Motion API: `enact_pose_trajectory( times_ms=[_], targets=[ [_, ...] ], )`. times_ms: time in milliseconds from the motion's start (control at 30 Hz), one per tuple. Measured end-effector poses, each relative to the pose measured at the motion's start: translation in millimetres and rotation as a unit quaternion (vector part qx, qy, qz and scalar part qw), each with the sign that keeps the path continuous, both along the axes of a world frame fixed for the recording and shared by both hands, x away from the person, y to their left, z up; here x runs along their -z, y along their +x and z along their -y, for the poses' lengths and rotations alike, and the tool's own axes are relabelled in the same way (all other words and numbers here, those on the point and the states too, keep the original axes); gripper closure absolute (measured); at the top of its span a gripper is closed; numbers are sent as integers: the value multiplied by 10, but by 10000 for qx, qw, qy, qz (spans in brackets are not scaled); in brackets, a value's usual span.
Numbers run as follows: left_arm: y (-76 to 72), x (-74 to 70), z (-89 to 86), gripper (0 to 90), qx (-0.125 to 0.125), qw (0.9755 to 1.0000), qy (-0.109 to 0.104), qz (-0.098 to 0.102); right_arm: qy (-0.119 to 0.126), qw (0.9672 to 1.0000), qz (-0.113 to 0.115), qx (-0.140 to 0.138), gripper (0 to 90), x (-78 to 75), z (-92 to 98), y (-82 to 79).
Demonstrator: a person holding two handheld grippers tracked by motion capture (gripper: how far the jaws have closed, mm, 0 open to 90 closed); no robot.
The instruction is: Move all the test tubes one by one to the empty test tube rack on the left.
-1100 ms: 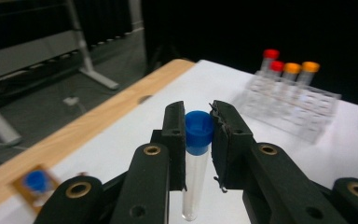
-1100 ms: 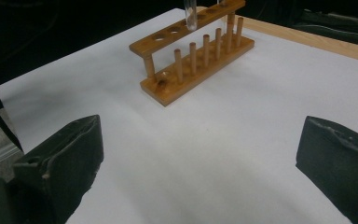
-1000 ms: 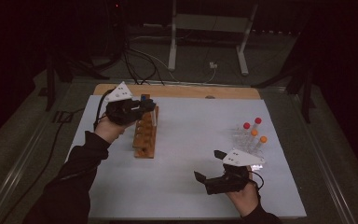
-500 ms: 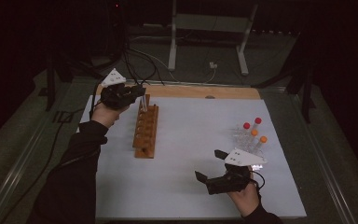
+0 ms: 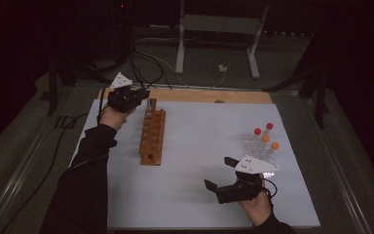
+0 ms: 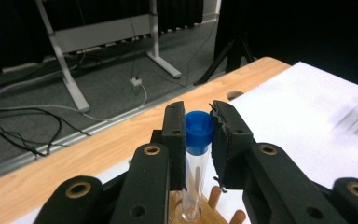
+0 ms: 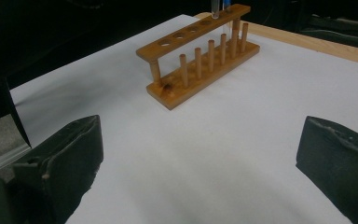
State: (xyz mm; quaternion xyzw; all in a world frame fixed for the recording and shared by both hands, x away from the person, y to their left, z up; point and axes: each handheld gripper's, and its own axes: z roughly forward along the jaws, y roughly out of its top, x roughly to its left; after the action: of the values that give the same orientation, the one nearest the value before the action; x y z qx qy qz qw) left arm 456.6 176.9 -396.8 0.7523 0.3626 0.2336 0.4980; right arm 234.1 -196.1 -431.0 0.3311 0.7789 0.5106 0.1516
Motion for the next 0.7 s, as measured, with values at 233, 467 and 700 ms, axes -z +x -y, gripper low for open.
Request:
enact_pose_trajectory(
  times_ms=[233, 467, 700],
  targets=[
    [19, 201, 21, 774, -23, 9998, 19, -178, 43, 10000, -6, 5, 6, 6, 13, 3],
    [32, 350, 37, 774, -46, 9996, 90, -270, 59, 10000, -46, -21, 6, 16, 16, 3],
    [39, 452, 43, 774, -70, 9992, 104, -369, 32, 10000, -34, -47, 6, 21, 9, -4]
  ],
)
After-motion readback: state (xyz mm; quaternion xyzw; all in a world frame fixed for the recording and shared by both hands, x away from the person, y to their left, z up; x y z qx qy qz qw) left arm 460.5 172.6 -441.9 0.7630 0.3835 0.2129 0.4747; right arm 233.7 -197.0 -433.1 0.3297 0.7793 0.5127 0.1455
